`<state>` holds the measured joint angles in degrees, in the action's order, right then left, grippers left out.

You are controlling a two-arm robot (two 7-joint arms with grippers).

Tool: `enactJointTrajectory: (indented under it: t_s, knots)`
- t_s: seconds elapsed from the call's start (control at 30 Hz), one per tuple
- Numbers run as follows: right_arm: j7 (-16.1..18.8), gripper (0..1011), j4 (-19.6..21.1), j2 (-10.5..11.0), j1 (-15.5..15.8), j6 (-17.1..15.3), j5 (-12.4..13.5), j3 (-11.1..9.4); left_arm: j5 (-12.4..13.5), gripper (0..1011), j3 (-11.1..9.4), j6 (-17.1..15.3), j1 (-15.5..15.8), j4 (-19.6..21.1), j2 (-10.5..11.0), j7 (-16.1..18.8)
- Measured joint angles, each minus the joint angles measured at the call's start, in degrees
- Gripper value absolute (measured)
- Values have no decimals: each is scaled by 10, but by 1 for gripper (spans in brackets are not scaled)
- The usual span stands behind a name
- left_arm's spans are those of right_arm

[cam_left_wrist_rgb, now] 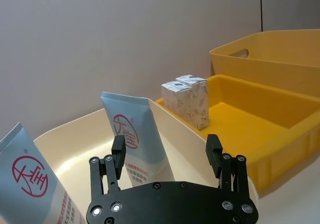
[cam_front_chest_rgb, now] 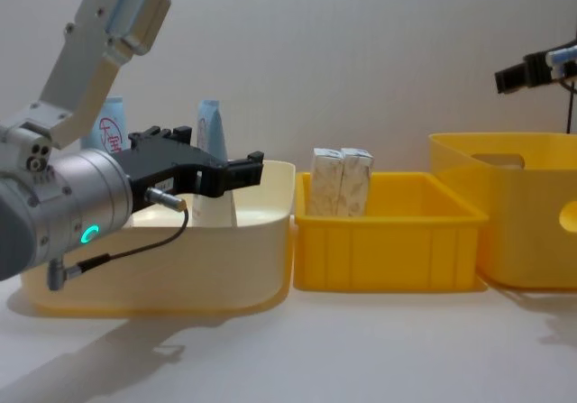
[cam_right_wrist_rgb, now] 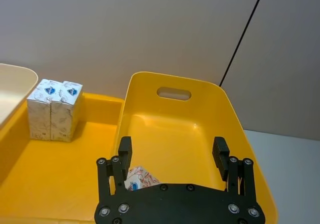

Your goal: Bimanual collaborative sorting of washing and personal care products

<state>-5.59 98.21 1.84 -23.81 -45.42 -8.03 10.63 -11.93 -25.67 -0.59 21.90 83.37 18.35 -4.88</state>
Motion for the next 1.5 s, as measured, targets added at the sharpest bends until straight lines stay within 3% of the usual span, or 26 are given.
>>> enactJointTrajectory:
  t_s: [0.4,1.13,1.4,1.5]
  knots:
    - [4,1001,33,3,18,7,-4,8,0,1000,6,-4,30,-45,-14,-10]
    - [6,1001,51,5,27,10,-5,12,1,1000,3,-14,85,-139,-42,-45]
    - [6,1001,52,5,28,11,-6,12,3,861,3,-13,93,-153,-46,-49]
    - [6,1001,53,5,28,11,-6,13,3,752,3,-13,95,-157,-47,-50]
